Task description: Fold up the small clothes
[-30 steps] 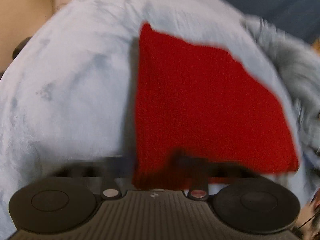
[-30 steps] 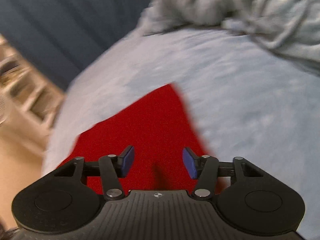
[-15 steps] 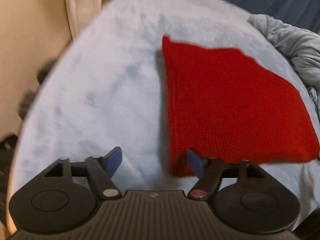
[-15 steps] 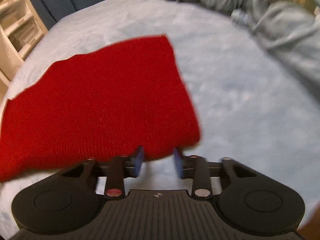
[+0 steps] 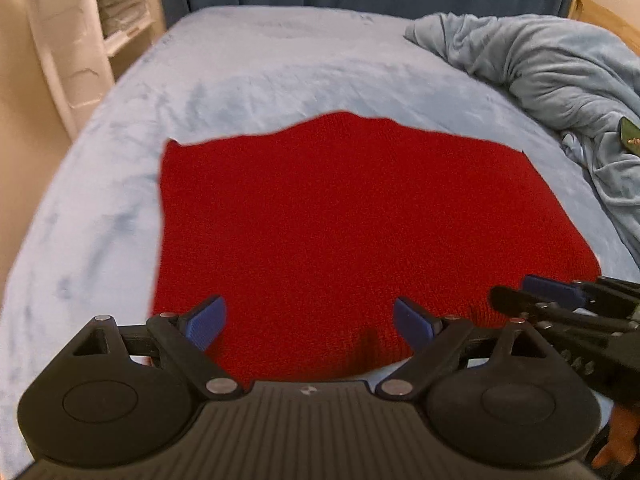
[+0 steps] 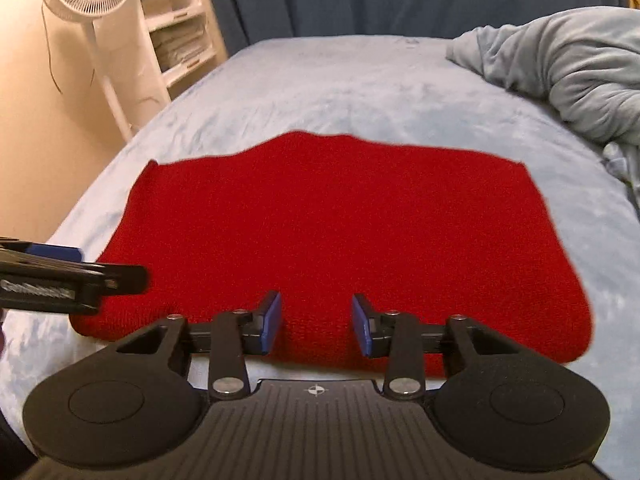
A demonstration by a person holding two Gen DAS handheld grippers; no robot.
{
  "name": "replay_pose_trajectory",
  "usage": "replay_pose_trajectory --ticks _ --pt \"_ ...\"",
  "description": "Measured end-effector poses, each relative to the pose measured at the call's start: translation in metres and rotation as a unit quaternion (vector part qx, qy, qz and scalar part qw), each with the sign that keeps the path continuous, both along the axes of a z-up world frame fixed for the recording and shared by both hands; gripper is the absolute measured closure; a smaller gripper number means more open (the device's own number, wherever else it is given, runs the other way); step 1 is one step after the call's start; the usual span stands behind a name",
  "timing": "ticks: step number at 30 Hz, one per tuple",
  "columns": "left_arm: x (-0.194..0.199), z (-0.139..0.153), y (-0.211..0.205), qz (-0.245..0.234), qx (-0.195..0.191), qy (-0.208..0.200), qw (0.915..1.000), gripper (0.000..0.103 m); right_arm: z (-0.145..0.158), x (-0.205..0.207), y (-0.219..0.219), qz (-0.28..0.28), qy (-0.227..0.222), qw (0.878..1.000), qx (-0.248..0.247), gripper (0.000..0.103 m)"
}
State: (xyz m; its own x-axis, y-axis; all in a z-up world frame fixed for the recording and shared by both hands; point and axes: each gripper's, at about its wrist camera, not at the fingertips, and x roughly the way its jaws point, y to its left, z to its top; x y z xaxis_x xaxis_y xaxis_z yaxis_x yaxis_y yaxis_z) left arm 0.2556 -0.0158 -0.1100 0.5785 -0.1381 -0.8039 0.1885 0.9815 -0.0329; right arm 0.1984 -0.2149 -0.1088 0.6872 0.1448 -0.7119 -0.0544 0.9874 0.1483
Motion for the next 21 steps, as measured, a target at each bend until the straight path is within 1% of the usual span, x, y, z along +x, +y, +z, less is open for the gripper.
replay_pose_trajectory --ticks 2,3,5,6,7,9,10,11,12,14,15,16,17,18,19,20,21 --pt "0.012 -0.016 -0.004 0.001 -0.004 0.013 0.9999 0.010 -0.010 0.005 0.004 -0.001 0.003 1.000 -0.006 0.066" --pt "0.017 -0.027 -0.008 0.000 0.005 0.022 0.9997 0.010 -0.018 0.006 0.006 -0.002 0.011 1.000 -0.007 0.066" --pt "0.019 -0.054 -0.013 -0.010 0.052 0.035 0.9980 0.009 -0.041 0.010 0.010 0.000 0.036 0.999 -0.006 0.066" --pt "0.015 -0.065 -0.014 -0.015 0.064 0.033 0.9973 0.003 -0.052 0.007 0.011 0.007 0.041 0.999 -0.014 0.066" --pt "0.007 -0.071 -0.011 -0.015 0.069 0.022 0.9973 0.001 -0.059 -0.002 0.014 0.020 0.024 0.999 -0.029 0.066" --pt "-0.012 -0.077 0.001 -0.022 0.063 -0.001 0.9978 0.000 -0.063 -0.020 0.020 0.046 -0.010 0.997 -0.059 0.066" --pt "-0.017 -0.077 0.004 -0.028 0.061 -0.004 0.9977 0.000 -0.063 -0.027 0.020 0.052 -0.015 0.997 -0.064 0.066" --pt "-0.025 -0.077 0.006 -0.037 0.068 -0.007 0.9970 0.000 -0.062 -0.032 0.018 0.057 -0.016 0.996 -0.065 0.066" --pt "-0.030 -0.078 0.006 -0.046 0.085 -0.010 0.9953 0.001 -0.060 -0.037 0.017 0.064 -0.009 0.995 -0.070 0.066" --pt "-0.048 -0.072 0.003 -0.058 0.128 -0.030 0.9897 0.001 -0.051 -0.042 0.014 0.061 0.026 0.995 -0.073 0.066" --pt "-0.055 -0.067 0.004 -0.054 0.132 -0.036 0.9891 0.001 -0.041 -0.048 0.009 0.047 0.036 0.996 -0.060 0.065" --pt "-0.064 -0.057 0.007 -0.047 0.122 -0.041 0.9905 0.001 -0.028 -0.056 0.005 0.041 0.031 0.998 -0.044 0.063" --pt "-0.075 -0.044 0.012 -0.033 0.100 -0.039 0.9937 0.001 -0.013 -0.067 0.001 0.037 0.021 0.999 -0.028 0.060" --pt "-0.081 -0.033 0.017 -0.019 0.080 -0.032 0.9961 0.001 0.005 -0.080 -0.002 0.033 0.008 0.999 -0.017 0.053" --pt "-0.089 -0.021 0.022 -0.001 0.057 -0.020 0.9982 0.000 0.021 -0.092 -0.004 0.029 -0.004 0.999 -0.011 0.048" --pt "-0.097 -0.008 0.028 0.022 0.028 -0.004 0.9994 0.000 0.035 -0.106 -0.007 0.024 -0.016 1.000 -0.005 0.046" --pt "-0.104 0.002 0.032 0.041 0.005 0.009 0.9991 0.000 0.048 -0.118 -0.008 0.014 -0.023 1.000 -0.001 0.042"
